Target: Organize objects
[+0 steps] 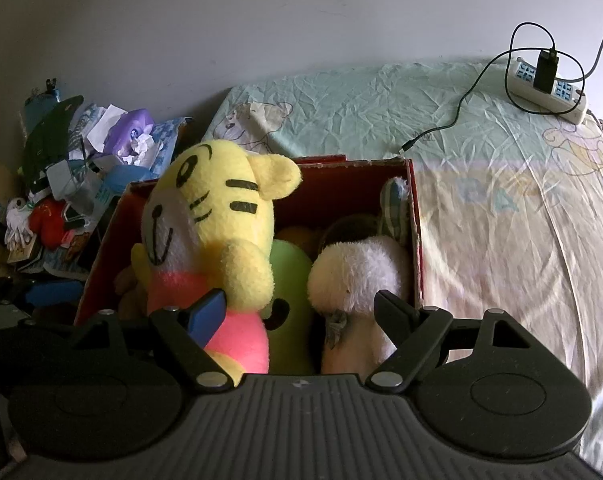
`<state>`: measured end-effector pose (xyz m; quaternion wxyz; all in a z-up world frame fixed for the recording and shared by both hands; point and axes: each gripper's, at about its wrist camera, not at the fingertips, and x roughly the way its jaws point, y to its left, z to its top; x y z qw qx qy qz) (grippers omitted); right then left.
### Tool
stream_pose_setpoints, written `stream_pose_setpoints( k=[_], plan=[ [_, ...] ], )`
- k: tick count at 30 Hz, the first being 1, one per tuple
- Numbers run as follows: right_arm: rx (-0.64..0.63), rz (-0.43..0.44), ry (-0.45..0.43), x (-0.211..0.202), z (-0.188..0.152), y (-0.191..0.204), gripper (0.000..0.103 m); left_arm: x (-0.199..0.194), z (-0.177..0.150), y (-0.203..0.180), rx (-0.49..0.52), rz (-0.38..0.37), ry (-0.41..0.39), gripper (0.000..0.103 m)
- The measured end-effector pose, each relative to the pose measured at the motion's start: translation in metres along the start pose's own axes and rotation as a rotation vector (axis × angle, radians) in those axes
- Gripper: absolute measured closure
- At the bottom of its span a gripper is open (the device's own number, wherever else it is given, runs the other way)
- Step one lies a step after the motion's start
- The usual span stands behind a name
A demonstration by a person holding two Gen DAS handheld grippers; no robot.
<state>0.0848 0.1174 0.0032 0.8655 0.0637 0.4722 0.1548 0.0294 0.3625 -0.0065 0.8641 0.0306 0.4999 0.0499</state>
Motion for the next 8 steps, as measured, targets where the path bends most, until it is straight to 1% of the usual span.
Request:
stream_pose_setpoints(
  k=[8],
  plan=[
    [0.007, 0.001, -0.002, 0.0016, 0.0014, -0.0008, 0.020, 0.0015, 0.0020, 0.0010, 0.001, -0.014, 0.003, 0.000]
  ],
)
